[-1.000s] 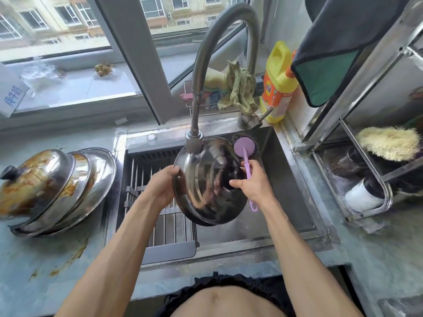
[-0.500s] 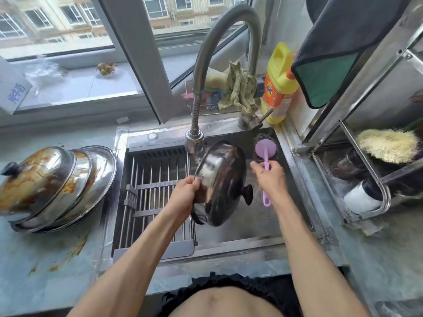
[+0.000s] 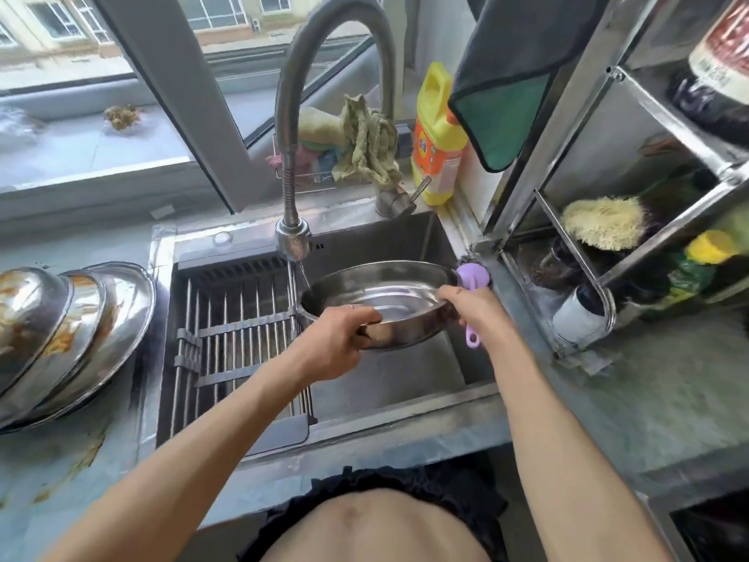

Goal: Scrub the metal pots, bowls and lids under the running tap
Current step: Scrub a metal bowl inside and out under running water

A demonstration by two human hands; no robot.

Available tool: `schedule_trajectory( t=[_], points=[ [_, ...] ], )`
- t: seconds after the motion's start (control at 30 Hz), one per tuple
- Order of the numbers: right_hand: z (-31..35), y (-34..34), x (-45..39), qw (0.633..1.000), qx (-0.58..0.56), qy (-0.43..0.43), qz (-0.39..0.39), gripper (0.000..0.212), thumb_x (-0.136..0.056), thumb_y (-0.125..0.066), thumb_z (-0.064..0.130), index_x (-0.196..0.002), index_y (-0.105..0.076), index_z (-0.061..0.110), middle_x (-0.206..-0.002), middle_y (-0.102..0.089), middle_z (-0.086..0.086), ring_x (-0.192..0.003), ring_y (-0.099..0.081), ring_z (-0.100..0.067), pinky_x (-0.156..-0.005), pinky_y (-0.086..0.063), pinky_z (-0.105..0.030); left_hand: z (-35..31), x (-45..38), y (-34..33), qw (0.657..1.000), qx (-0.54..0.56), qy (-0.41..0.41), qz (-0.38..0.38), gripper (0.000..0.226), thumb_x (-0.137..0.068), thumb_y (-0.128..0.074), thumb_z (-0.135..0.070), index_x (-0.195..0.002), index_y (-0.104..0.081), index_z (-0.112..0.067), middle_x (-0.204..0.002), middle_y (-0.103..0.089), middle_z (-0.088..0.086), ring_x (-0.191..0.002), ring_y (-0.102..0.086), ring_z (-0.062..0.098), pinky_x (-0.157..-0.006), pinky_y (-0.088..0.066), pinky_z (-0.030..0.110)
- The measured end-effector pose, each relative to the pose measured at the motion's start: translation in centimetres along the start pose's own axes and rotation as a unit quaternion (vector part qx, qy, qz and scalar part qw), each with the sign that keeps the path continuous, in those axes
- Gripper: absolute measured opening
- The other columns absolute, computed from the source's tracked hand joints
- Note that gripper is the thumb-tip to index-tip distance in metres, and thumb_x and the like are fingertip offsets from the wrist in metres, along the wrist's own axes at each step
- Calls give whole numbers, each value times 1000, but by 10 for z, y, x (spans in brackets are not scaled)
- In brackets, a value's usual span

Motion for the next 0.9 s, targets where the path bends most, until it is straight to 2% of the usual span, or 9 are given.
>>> schedule_trajectory(
  t=[0.1, 0.17, 0.3, 0.4, 0.47, 0.57, 0.7, 0.83, 0.9],
  points=[
    [-10, -23, 3, 998, -52, 3, 29, 13, -71, -66, 21, -73, -57, 11, -57, -47, -5, -45, -38, -16, -46, -27, -23, 19, 21, 13, 996, -75, -18, -42, 19, -80, -70, -8, -99, -72, -11, -87, -70, 2, -83, -64, 26, -82, -48, 37],
    [-13, -40, 3, 996, -73, -6, 44, 9, -70, -65, 17, -69, -57, 12, -46, -42, 1, -40, -34, -13, -44, -26, -22, 39, 38, 29, 988, -125, 14, -90, 19, -82, -76, -18, -100, -74, -15, -92, -70, 0, -90, -65, 29, -94, -43, 45],
    [-16, -71, -3, 990, -115, -21, 78, 10, -73, -65, 13, -65, -60, 12, -44, -43, 3, -38, -35, -10, -44, -29, -23, 58, 60, 52, 963, -193, 4, -190, 19, -81, -70, -20, -96, -79, -13, -93, -72, 4, -98, -61, 28, -97, -35, 34],
    [-28, -96, -12, 980, -163, -60, 101, 20, -77, -59, 4, -59, -56, 13, -51, -47, -1, -35, -36, -7, -39, -29, -19, 52, 69, 51, 946, -222, -57, -231, 23, -87, -62, -23, -94, -82, -13, -93, -74, 3, -104, -54, 23, -98, -39, 39],
    [-39, -108, -15, 976, -171, -77, 110, 23, -79, -57, 1, -60, -55, 13, -50, -47, -1, -33, -38, -6, -36, -29, -17, 56, 74, 47, 941, -237, -60, -234, 20, -86, -65, -20, -92, -83, -15, -92, -74, 2, -104, -53, 22, -99, -40, 39],
    [-44, -112, -14, 980, -172, -54, 90, 8, -80, -61, 1, -76, -58, 8, -51, -48, -2, -31, -38, -6, -35, -30, -18, 69, 78, 38, 947, -239, -1, -215, 14, -79, -74, -12, -88, -82, -16, -94, -74, 4, -106, -54, 23, -99, -44, 42],
    [-21, -86, -1, 980, -197, 27, 4, 21, -80, -67, 2, -99, -59, 7, -62, -56, -2, -32, -43, -2, -37, -35, -19, 75, 68, 18, 958, -218, 88, -166, 18, -75, -83, -1, -88, -79, -14, -95, -72, 9, -101, -61, 36, -93, -50, 44],
    [7, -51, 23, 978, -147, 130, -68, 32, -75, -77, 15, -102, -61, 14, -88, -69, 1, -69, -65, -11, -62, -50, -26, 73, 50, -12, 972, -156, 127, -124, 12, -85, -76, -3, -94, -78, -11, -100, -71, 10, -104, -61, 36, -85, -57, 46],
    [19, -37, 32, 979, -85, 155, -96, 31, -71, -78, 23, -96, -61, 15, -83, -66, 5, -69, -61, -11, -57, -45, -26, 69, 45, -26, 980, -99, 134, -111, 14, -94, -67, -7, -102, -77, -12, -107, -70, 9, -110, -59, 32, -87, -55, 45]
  ],
)
Point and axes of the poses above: each hand's wrist, its own x-axis away from the middle knuckle, its own y-axis out of the back of the hand, z = x × y, the point moved 4 cm from there along -x, towards the middle knuckle
